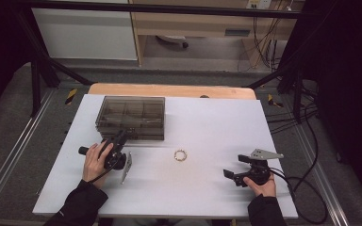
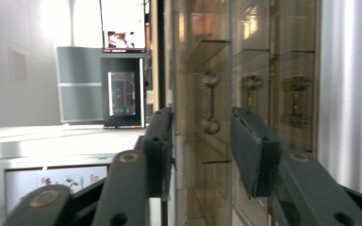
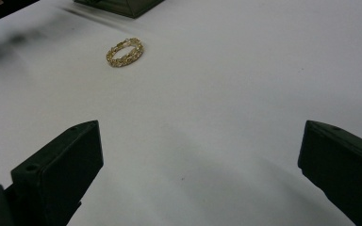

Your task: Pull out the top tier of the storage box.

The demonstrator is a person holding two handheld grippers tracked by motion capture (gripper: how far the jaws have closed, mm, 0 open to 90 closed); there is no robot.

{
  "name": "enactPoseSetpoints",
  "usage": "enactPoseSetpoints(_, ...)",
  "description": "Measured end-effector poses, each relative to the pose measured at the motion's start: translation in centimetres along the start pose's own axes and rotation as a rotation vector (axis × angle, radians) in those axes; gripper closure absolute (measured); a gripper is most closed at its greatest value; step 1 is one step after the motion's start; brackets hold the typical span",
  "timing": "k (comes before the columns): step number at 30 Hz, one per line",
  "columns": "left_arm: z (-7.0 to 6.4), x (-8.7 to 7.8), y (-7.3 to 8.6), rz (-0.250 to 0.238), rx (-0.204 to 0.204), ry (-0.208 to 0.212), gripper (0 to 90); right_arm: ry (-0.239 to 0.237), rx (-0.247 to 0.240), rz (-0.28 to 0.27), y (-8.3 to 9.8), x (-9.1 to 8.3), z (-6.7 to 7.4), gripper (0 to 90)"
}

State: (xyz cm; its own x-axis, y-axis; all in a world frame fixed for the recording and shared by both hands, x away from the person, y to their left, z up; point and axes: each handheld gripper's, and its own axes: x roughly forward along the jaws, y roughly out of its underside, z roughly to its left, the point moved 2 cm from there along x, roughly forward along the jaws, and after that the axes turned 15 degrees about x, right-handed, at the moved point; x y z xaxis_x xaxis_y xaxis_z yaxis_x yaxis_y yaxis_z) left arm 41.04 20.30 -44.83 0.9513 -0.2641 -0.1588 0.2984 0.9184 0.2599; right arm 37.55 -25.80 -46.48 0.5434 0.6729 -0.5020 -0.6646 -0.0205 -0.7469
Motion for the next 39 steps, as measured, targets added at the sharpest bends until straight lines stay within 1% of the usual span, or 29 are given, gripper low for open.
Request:
enactPoseSetpoints(5,0.0,0.7,0.1,0.02,-0.002,0.015,48.4,0.0,0.0,-0.001,0.0,0.0,0.0,1.0)
enactPoseSetpoints(10,-0.3,1.2,0.2,0.025,-0.001,0.019,47.7,0.0,0.001,-0.002,0.0,0.0,0.0,1.0)
enactPoseSetpoints(13,-0.4,1.4,0.4,0.038,-0.006,0.023,48.3,0.0,0.001,-0.001,0.0,0.0,0.0,1.0)
enactPoseSetpoints(21,-0.6,1.6,0.4,0.057,0.005,0.0,55.2,0.0,0.001,-0.001,0.0,0.0,0.0,1.0)
enactPoseSetpoints(26,-0.5,1.6,0.4,0.059,0.006,-0.007,59.4,-0.001,0.0,-0.002,0.0,0.0,0.0,1.0)
enactPoseSetpoints(39,-0.5,1.5,0.5,0.053,0.007,-0.009,60.2,-0.002,0.001,-0.001,0.0,0.0,0.0,1.0)
